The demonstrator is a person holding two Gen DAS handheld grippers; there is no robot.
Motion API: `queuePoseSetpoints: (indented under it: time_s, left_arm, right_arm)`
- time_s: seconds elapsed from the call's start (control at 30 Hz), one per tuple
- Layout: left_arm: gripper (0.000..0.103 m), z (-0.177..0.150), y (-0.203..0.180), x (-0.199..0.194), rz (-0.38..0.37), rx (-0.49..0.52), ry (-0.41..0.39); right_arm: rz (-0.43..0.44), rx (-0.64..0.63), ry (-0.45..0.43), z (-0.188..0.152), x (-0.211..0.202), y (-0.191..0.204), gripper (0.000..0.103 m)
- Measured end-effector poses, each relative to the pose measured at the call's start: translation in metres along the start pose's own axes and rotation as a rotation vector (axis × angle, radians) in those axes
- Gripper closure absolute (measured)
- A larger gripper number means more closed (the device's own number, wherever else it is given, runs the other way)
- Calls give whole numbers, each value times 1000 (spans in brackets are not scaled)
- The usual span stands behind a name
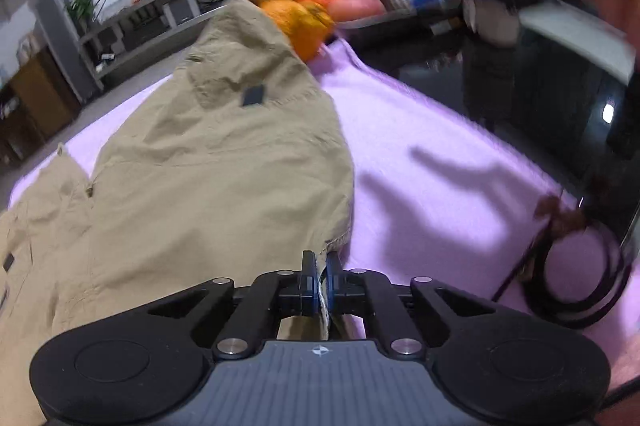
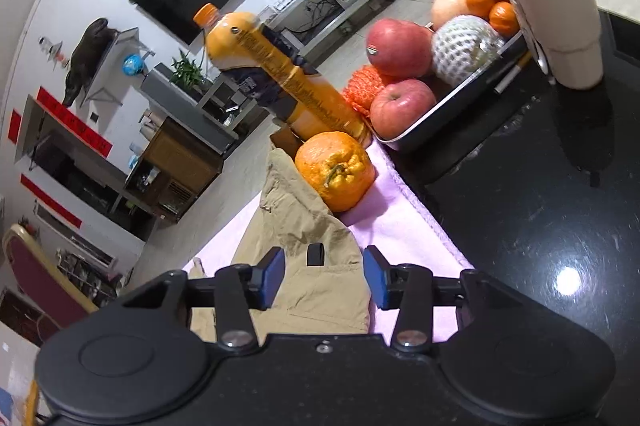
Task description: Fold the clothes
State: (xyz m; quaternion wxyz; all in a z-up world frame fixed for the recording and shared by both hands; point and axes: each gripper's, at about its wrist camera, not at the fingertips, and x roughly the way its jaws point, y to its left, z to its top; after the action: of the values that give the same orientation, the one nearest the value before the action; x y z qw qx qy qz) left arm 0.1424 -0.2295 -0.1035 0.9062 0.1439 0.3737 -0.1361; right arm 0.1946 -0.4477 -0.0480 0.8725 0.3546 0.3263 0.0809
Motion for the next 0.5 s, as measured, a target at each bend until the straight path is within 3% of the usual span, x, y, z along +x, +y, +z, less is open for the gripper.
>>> queuePoseSetpoints:
  time_s: [0.23,0.37,0.5]
  left_arm:
    - [98,22,65,-62,-49,-112,-88]
    - [99,23,88,-72,-73,-171,-100]
    - [99,21,100,-72,-104,-200,-94]
  right_arm:
    - [28,-37,55,11,49,15,59]
    - [-14,-68,70,19,92,29,59]
    - [-40,-23,98,25,135,27,59]
